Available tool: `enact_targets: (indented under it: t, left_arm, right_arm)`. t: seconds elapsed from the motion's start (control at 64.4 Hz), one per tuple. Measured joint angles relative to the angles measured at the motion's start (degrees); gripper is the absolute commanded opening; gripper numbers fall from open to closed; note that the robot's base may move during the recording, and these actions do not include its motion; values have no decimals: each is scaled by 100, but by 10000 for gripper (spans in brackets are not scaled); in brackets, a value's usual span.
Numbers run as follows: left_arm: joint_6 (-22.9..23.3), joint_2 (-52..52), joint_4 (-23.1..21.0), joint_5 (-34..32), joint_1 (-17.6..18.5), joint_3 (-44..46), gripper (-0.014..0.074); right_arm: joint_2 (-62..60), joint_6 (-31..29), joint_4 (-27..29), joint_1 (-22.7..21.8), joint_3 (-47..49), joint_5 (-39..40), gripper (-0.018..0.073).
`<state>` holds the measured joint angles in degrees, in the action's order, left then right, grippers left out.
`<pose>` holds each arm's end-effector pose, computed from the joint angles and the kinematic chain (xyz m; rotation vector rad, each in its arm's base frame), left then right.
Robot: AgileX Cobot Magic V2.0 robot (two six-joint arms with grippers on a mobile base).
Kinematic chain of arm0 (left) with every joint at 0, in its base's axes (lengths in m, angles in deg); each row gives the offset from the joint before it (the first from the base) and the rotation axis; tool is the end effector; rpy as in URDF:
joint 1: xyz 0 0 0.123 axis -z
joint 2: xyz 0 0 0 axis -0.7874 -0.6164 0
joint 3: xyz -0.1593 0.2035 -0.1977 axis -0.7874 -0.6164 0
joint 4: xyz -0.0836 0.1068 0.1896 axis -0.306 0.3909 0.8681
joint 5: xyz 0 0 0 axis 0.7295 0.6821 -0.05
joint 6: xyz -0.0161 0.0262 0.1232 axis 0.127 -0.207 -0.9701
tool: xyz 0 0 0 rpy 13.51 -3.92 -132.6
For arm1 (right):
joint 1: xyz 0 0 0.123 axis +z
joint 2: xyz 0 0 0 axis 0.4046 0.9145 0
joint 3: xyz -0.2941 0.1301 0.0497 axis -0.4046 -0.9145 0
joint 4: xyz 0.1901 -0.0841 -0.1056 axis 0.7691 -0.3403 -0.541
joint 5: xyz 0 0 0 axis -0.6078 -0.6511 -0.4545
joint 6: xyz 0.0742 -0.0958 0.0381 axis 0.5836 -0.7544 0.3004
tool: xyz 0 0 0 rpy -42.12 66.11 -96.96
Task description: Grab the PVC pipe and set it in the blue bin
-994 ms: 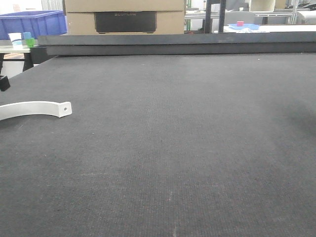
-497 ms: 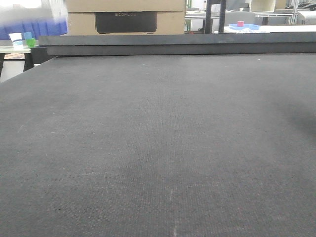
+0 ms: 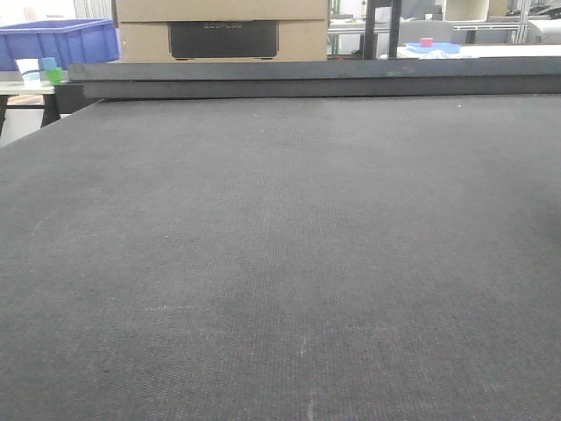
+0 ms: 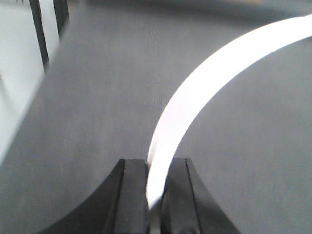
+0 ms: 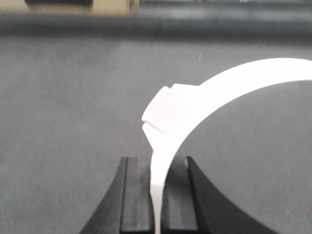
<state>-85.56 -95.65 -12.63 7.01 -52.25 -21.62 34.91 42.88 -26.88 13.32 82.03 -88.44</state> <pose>0.1784 -0.0050 0.3894 -0.0801 1.9237 -0.1149 0.1044 -0.0126 0.3915 0.1813 1.8556 -0.0435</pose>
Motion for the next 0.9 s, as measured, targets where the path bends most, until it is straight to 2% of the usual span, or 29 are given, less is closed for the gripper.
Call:
enact_targets:
  t: [0.124,0.311,0.497,0.901]
  left_arm:
    - [0,672,21,-860,13,-508,-111]
    - [0,1391,105,-1273,13,-631,-111]
    - [0,1749,152,-1383,13,-631,-111]
    - [0,1784,252,-1383,13,-631,-111]
  right_arm:
    - [-546,0,-8,0,-233,295,-168]
    - [-988,0,-23,0,-245,525,-168]
    - [-1115,0,-23,0,-245,566,-168]
    - [-1115,-12,-23,0,-245,566,-168]
